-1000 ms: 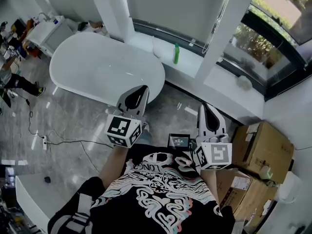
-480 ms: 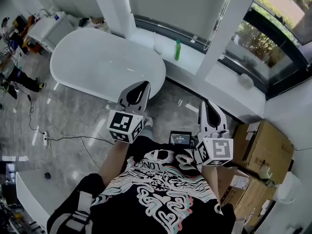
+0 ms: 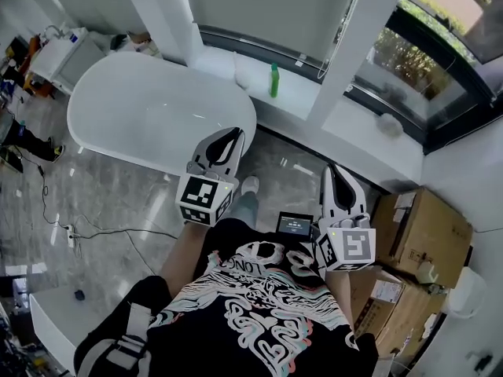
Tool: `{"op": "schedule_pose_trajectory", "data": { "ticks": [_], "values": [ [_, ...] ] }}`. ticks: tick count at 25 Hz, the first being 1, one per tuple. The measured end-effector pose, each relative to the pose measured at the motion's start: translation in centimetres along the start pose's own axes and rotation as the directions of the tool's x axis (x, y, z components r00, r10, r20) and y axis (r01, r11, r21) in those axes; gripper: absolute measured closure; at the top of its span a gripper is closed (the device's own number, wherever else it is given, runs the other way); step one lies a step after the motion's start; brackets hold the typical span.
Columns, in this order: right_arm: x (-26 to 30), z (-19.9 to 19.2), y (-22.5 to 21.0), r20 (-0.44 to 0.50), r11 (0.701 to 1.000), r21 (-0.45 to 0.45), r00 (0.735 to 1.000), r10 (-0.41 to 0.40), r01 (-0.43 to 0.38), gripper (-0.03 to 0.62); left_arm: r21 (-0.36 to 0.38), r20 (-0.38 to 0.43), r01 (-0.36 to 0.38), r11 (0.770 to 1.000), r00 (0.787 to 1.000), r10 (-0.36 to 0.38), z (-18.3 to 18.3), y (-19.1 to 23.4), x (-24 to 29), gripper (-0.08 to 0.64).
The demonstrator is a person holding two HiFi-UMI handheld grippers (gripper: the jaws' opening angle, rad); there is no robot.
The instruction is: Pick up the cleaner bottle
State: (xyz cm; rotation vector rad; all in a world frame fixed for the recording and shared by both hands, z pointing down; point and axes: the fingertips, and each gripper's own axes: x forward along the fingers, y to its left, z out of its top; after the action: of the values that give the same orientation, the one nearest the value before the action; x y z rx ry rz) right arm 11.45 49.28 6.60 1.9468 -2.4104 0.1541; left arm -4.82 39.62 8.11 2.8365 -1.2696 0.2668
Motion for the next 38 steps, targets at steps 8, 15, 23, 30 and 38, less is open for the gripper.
{"op": "schedule_pose_trajectory", "data": {
  "ticks": [8,15,23,30,38],
  "values": [
    [9.1,-0.5,-3.2,-0.044,1.0,0.002,0.999,-0.023,0.023,0.565,-0.023,-0.009,0.004,1.0,1.0,-0.004,-1.1,6.5,8.2,0.54],
    [21.5,-0.2,-4.3,-0.093,0.999,-0.044,0.996,-0.008,0.004,0.565,0.022,-0.034,0.013,1.0,0.999,-0.012,-1.5,13.7,16.9,0.54],
    [34.5,-0.6,-5.4,-0.085,0.997,-0.049,0.995,0.06,-0.064,0.565,0.051,0.036,0.016,0.999,0.999,-0.018,-1.5,22.6,25.4,0.54],
    [41.9,-2.3,-7.1,-0.051,0.998,0.031,0.997,0.05,-0.049,0.565,0.061,-0.034,0.015,0.998,0.999,-0.013,-5.4,28.4,30.3,0.54],
    [47.6,-6.8,-8.5,-0.106,0.997,-0.018,0.992,0.074,-0.077,0.565,0.123,-0.075,-0.023,0.992,0.997,0.033,-9.3,31.5,33.6,0.54]
  ]
}}
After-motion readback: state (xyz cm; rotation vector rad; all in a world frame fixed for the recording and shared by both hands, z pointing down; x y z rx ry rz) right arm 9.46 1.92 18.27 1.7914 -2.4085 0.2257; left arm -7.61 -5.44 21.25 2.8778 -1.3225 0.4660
